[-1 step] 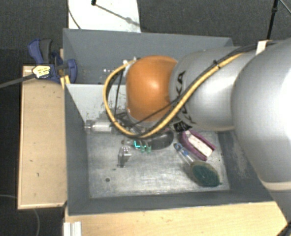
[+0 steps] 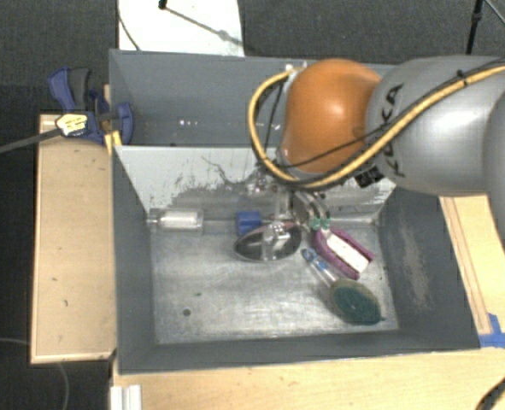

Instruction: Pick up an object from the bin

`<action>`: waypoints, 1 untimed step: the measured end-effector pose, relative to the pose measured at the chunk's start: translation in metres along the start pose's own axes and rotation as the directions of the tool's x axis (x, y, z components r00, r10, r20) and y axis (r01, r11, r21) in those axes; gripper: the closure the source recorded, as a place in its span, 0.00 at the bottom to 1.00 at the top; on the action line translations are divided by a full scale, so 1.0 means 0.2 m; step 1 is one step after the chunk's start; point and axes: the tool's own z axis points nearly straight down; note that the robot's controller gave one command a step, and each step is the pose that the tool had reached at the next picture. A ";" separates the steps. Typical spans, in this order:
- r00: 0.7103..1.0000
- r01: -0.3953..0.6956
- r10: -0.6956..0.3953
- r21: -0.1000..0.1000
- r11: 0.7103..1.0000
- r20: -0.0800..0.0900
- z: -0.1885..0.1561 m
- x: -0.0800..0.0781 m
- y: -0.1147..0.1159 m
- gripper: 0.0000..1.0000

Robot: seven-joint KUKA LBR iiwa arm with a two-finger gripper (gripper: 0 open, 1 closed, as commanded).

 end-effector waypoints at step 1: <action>0.967 -0.256 0.256 -0.008 0.967 0.011 0.36 0.01 -0.19 0.00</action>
Offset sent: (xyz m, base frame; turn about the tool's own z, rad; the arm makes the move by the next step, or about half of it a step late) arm -0.0010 -0.0398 -0.0773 0.2578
